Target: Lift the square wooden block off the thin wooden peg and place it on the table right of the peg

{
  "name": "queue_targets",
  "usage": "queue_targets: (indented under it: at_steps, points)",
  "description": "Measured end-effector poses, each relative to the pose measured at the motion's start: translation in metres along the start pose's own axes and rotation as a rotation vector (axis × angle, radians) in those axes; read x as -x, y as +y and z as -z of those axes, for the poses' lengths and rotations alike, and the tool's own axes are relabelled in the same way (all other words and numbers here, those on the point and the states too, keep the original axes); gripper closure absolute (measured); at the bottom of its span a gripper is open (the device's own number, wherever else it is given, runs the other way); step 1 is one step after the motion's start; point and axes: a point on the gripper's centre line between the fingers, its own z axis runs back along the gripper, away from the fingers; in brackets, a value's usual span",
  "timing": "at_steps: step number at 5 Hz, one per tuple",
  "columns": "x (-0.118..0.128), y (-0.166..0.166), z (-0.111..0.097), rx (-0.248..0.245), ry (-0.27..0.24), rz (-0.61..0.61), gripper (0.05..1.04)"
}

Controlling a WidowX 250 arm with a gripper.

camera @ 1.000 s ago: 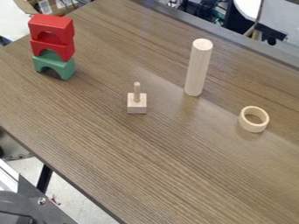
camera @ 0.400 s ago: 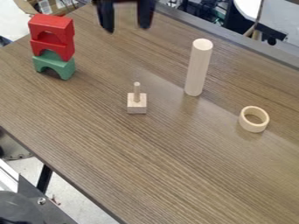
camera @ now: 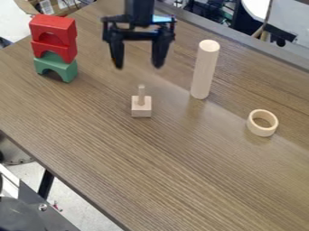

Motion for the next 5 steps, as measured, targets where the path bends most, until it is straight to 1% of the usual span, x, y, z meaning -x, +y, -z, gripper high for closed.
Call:
queue_targets:
  at_steps: [1,2,3,4,5]
  points:
    - [0.0176,-0.0056,0.0158,0.024,-0.03,-0.028,0.083]
    - [0.0237,-0.0072,0.0195,0.069,-0.063,-0.048,0.083]
    - [0.0223,-0.0082,0.0214,0.092,-0.09,-0.038,0.083]
    - [0.0216,-0.0071,0.0218,0.085,-0.092,-0.015,0.083]
    - [0.0227,-0.0051,0.0245,0.084,-0.062,0.026,0.083]
